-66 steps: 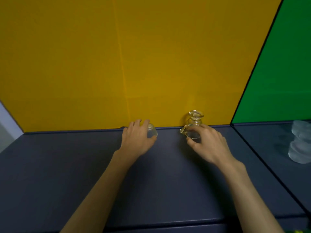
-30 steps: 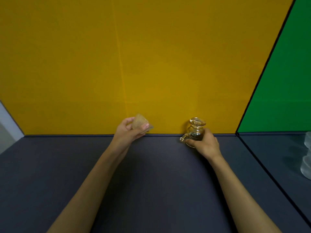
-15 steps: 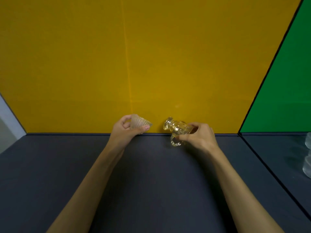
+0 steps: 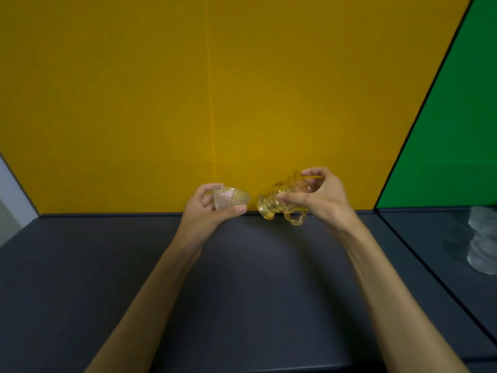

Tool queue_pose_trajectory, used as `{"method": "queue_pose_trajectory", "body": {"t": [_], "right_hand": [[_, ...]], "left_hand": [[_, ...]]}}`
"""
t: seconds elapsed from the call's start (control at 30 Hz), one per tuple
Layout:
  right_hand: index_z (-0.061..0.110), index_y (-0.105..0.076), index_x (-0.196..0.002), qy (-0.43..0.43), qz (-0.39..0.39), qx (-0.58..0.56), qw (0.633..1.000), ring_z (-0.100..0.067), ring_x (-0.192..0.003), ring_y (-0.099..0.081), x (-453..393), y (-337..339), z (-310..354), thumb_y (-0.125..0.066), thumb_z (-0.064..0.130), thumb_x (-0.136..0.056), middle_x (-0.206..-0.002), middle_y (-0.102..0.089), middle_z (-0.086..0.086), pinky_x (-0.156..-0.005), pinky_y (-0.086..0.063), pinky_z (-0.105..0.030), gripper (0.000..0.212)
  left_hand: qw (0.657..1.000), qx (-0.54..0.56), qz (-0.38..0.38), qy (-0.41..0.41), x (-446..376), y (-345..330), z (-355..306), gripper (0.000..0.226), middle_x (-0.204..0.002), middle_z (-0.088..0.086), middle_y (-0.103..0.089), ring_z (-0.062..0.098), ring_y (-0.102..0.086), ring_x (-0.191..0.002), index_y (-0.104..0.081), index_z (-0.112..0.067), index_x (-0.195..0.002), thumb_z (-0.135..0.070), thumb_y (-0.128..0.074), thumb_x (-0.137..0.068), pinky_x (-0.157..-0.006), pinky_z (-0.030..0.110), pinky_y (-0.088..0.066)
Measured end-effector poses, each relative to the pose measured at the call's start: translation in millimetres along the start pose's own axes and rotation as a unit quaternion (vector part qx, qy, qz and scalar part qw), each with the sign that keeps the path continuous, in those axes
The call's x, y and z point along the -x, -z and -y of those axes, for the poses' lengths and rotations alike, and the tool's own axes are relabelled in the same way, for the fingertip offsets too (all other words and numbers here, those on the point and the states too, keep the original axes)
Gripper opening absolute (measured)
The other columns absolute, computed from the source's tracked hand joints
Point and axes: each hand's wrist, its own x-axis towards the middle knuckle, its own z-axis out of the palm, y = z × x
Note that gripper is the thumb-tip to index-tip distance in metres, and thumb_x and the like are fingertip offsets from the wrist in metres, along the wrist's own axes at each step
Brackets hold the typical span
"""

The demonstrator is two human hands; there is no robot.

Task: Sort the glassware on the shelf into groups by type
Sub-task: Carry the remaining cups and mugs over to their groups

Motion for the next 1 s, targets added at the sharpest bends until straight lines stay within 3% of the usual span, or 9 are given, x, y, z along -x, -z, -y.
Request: {"method": "queue_pose_trajectory", "body": {"t": [0.13,0.23,0.4,0.53,0.63,0.83,0.93,1.0], "right_hand": [[0.016,-0.055,-0.124,-0.022,0.001,-0.016,1.0,-0.012,-0.081,-0.068,16.3,-2.5,6.2,-0.099,0.019,-0.049,-0.103,-0.07,-0.003,-0.069,-0.06,-0.045,0.087],[0.01,-0.057,-0.123,-0.043,-0.018,-0.043,0.998,-0.017,-0.087,-0.069,28.4,-3.1,7.9,-0.097,0.009,-0.054,-0.107,-0.071,-0.005,-0.08,-0.058,-0.05,0.08],[0.015,-0.066,-0.112,-0.045,-0.038,-0.035,0.998,-0.02,-0.095,-0.072,47.9,14.2,7.6,-0.098,0.013,-0.051,-0.103,-0.074,-0.001,-0.078,-0.059,-0.045,0.068],[0.02,-0.068,-0.111,-0.032,-0.057,-0.018,0.998,-0.012,-0.094,-0.072,66.3,46.4,2.9,-0.099,0.019,-0.049,-0.103,-0.075,0.003,-0.072,-0.058,-0.027,0.069],[0.02,-0.068,-0.112,-0.03,-0.087,-0.017,0.996,-0.01,-0.095,-0.072,80.3,77.9,0.0,-0.099,0.018,-0.048,-0.104,-0.075,0.004,-0.076,-0.059,-0.027,0.072],[0.016,-0.068,-0.113,-0.032,-0.142,-0.021,0.989,-0.011,-0.094,-0.072,119.8,156.7,-8.8,-0.097,0.011,-0.052,-0.104,-0.075,0.002,-0.078,-0.061,-0.03,0.069],[0.015,-0.068,-0.113,-0.026,-0.161,-0.013,0.987,-0.011,-0.093,-0.072,139.6,192.9,-20.0,-0.096,0.007,-0.053,-0.103,-0.075,0.001,-0.076,-0.059,-0.025,0.067],[0.019,-0.068,-0.111,-0.027,-0.171,0.0,0.985,-0.01,-0.093,-0.072,156.3,223.1,-31.5,-0.097,0.009,-0.053,-0.103,-0.075,0.002,-0.08,-0.06,-0.029,0.066]], "left_hand": [[1.0,-0.001,0.018,-0.009,8.9,2.0,2.0,0.074,-0.111,0.001,-0.074,0.013,-0.071,-0.101,-0.058,-0.013,-0.123,-0.012,-0.092,-0.057,-0.074,0.017,-0.054],[0.999,-0.01,0.04,-0.01,15.4,1.0,4.5,0.08,-0.111,-0.003,-0.074,0.01,-0.07,-0.103,-0.06,-0.02,-0.12,-0.022,-0.098,-0.05,-0.076,0.018,-0.053],[0.997,-0.024,0.076,-0.025,25.3,-18.3,5.6,0.084,-0.111,-0.008,-0.074,0.006,-0.068,-0.105,-0.06,-0.028,-0.117,-0.043,-0.093,-0.042,-0.08,0.02,-0.051],[0.993,-0.017,0.112,-0.037,34.8,-52.2,7.3,0.084,-0.11,-0.007,-0.074,0.008,-0.069,-0.104,-0.06,-0.027,-0.116,-0.043,-0.093,-0.041,-0.086,0.026,-0.053],[0.989,-0.019,0.141,-0.046,41.9,-83.5,8.6,0.084,-0.11,-0.009,-0.075,0.013,-0.068,-0.108,-0.059,-0.032,-0.117,-0.044,-0.094,-0.042,-0.093,0.034,-0.053],[0.982,-0.022,0.182,-0.054,74.3,-152.9,4.6,0.084,-0.114,-0.008,-0.073,0.005,-0.065,-0.11,-0.063,-0.031,-0.119,-0.041,-0.096,-0.043,-0.082,0.012,-0.047],[0.978,-0.026,0.201,-0.05,96.8,-188.0,3.9,0.076,-0.116,-0.009,-0.072,0.002,-0.064,-0.11,-0.065,-0.029,-0.117,-0.035,-0.095,-0.048,-0.084,0.016,-0.047],[0.977,-0.03,0.207,-0.05,117.2,-218.8,4.4,0.074,-0.115,-0.009,-0.072,0.003,-0.065,-0.108,-0.066,-0.028,-0.116,-0.034,-0.095,-0.048,-0.085,0.019,-0.047]]}}
